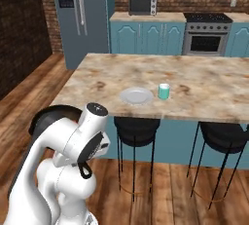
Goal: Pick up the pan with the steak in it and place it on the dining table. Then place the steak on the plate.
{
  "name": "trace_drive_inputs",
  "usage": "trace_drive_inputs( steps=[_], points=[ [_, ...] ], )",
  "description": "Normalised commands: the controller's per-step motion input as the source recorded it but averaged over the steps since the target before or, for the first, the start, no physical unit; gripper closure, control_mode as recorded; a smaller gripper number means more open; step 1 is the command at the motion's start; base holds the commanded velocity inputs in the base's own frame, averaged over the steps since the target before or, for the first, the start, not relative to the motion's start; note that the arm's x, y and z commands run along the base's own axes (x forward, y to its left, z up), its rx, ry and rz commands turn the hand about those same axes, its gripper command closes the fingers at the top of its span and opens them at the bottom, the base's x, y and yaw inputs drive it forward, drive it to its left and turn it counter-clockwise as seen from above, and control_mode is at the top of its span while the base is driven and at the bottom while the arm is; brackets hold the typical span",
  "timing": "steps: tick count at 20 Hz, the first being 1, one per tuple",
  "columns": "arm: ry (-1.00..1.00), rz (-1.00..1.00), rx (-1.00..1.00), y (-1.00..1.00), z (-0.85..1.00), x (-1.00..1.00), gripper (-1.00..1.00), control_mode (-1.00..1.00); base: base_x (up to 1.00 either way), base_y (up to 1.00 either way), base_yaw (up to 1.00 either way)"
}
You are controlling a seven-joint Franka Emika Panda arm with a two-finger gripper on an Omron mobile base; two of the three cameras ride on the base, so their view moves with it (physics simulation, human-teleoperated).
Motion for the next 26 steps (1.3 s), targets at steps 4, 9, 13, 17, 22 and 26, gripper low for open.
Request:
trace_drive_inputs(
  steps=[4,9,13,17,22,26],
  points=[
    [0.0,0.0,0.0,0.0,0.0,0.0,1.0,1.0,0.57,0.11,0.0],
    [0.0,0.0,0.0,0.0,0.0,0.0,1.0,1.0,0.76,0.18,0.0],
    [0.0,0.0,0.0,0.0,0.0,0.0,1.0,1.0,0.77,0.15,0.0],
    [0.0,0.0,0.0,0.0,0.0,0.0,1.0,1.0,0.72,0.13,0.0],
    [0.0,0.0,0.0,0.0,0.0,0.0,1.0,1.0,0.6,0.11,0.0],
    [0.0,0.0,0.0,0.0,0.0,0.0,1.0,-1.0,0.22,0.05,0.0]
  ],
)
